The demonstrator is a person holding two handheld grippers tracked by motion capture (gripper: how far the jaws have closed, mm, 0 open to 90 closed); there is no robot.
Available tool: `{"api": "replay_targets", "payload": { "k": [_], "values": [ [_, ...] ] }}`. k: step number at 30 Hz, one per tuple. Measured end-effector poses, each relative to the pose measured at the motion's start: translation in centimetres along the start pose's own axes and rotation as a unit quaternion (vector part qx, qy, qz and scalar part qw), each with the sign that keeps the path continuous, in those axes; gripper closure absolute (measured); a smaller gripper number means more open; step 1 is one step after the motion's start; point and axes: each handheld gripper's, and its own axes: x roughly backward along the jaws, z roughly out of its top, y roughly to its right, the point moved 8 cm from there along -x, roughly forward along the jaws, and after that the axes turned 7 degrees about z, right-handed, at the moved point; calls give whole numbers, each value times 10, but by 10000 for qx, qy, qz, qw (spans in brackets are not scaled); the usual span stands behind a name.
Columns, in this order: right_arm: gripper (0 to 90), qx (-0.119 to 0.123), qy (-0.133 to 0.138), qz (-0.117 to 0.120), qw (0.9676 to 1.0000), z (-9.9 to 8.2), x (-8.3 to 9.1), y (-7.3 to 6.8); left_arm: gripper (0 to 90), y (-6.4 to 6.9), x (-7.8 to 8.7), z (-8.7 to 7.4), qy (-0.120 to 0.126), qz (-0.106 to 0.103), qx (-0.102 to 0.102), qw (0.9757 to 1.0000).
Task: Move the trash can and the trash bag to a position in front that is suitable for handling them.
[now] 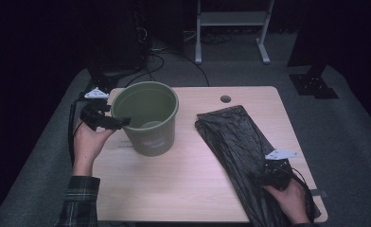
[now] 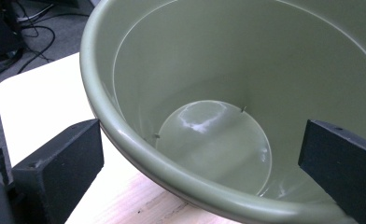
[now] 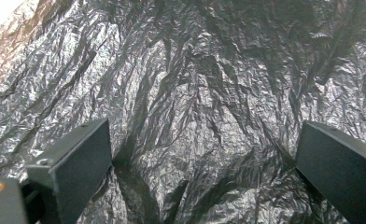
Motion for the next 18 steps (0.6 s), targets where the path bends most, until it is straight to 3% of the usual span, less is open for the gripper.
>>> {"api": "replay_targets", "payload": {
  "k": [7, 13, 18],
  "values": [
    [30, 3, 0, -1, 10000, 0, 0, 0, 0, -3, -8, -2, -129, -217, 158, 9996],
    [30, -2, -1, 0, 10000, 0, 0, 0, 0, 0, -9, -2, -148, -173, 178, 9996],
    [30, 4, 1, 0, 10000, 0, 0, 0, 0, 7, -9, -3, -178, -322, 104, 9993]
  ]
}}
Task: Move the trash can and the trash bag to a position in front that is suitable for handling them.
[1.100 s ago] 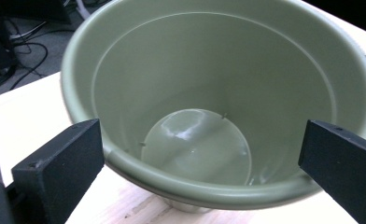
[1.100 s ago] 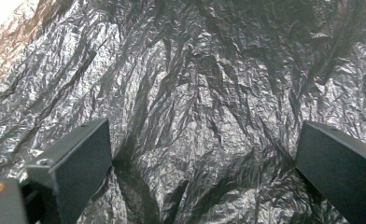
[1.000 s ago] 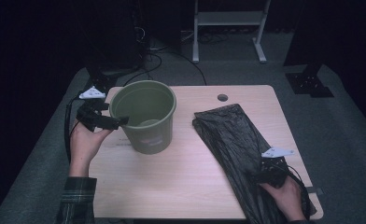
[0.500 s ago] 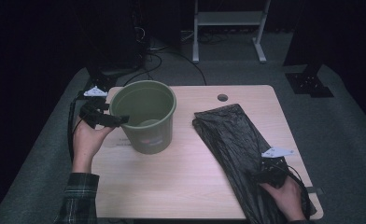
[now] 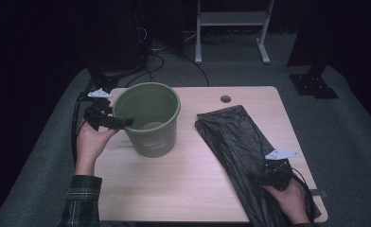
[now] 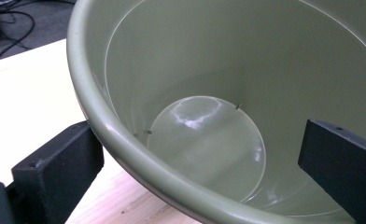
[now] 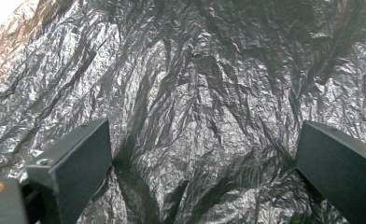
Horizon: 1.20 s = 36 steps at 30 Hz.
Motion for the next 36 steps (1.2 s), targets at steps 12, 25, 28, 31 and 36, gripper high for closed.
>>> {"api": "replay_targets", "payload": {
  "k": [12, 25, 28, 31, 36],
  "values": [
    [30, -3, -1, -1, 10000, 0, 0, 0, 0, 23, 4, -5, 103, -196, -92, 9997],
    [30, -7, 1, -3, 10000, 0, 0, 0, 0, 53, 5, -6, 168, -454, -241, 9985],
    [30, -6, 1, -3, 10000, 0, 0, 0, 0, 61, 4, -6, 157, -516, -286, 9981],
    [30, -6, 0, -5, 10000, 0, 0, 0, 0, 69, 4, -6, 146, -587, -359, 9975],
    [30, -1, 4, -8, 10000, 0, 0, 0, 0, 85, 5, -8, 164, -716, -432, 9964]
  ]
}}
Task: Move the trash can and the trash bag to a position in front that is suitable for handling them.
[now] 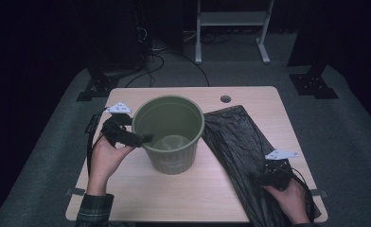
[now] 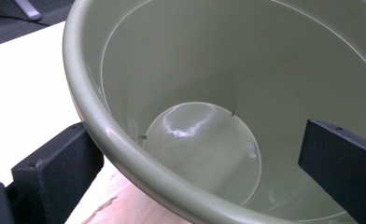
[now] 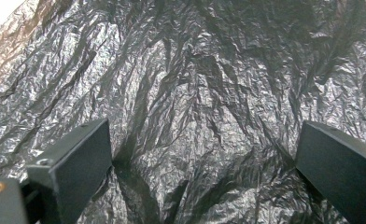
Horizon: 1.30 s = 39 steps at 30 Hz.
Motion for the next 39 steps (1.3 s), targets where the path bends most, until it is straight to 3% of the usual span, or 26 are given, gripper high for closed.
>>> {"api": "replay_targets", "payload": {
  "k": [10, 26, 30, 39],
  "values": [
    [30, -5, -3, 3, 10000, 0, 0, 0, 0, 28, -5, 0, -42, -301, -196, 9993],
    [30, -4, -3, 2, 10000, 0, 0, 0, 0, 63, -6, -1, 24, -598, -392, 9974],
    [30, -5, -3, 2, 10000, 0, 0, 0, 0, 66, -6, 0, 59, -606, -401, 9973],
    [30, -5, -4, 2, 10000, 0, 0, 0, 0, 57, -3, 8, 188, -590, -311, 9976]
  ]
}}
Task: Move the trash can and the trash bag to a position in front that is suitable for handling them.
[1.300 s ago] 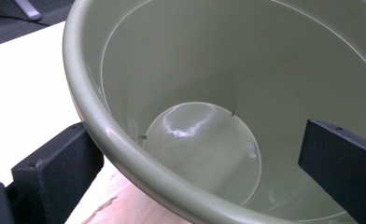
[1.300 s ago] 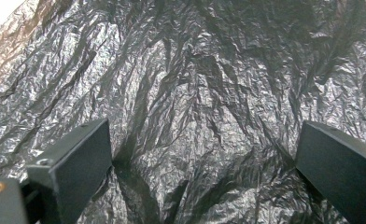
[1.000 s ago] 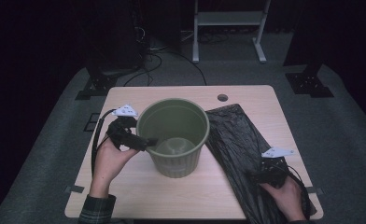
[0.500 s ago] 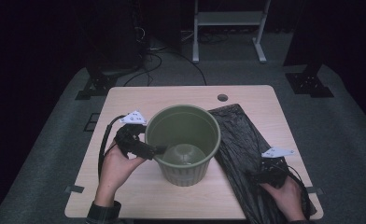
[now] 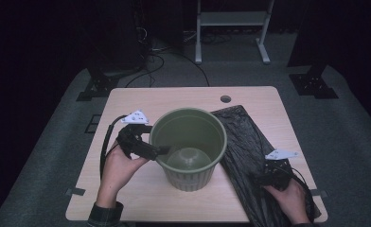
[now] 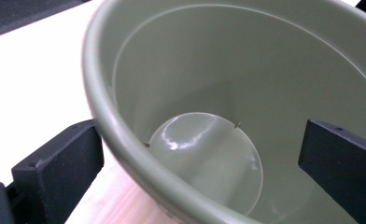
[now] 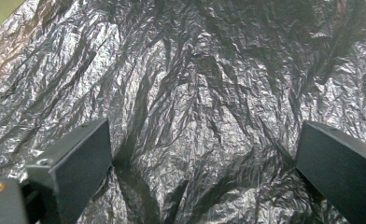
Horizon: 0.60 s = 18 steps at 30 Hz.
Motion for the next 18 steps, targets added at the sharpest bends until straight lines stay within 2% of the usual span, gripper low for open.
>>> {"api": "replay_targets", "payload": {
  "k": [5, 9, 12, 18],
  "values": [
    [30, 1, 1, 1, 10000, 0, 0, 0, 0, -7, 16, 7, 270, 107, 58, 9996],
    [30, 2, 2, 0, 10000, 0, 0, 0, 0, -10, 31, 6, 336, 195, 68, 9992],
    [30, -3, 2, -5, 10000, 0, 0, 0, 0, -10, 43, 2, 351, 328, 5, 9988],
    [30, -10, 1, -8, 10000, 0, 0, 0, 0, -9, 57, -12, 343, 451, -31, 9984]
  ]
}}
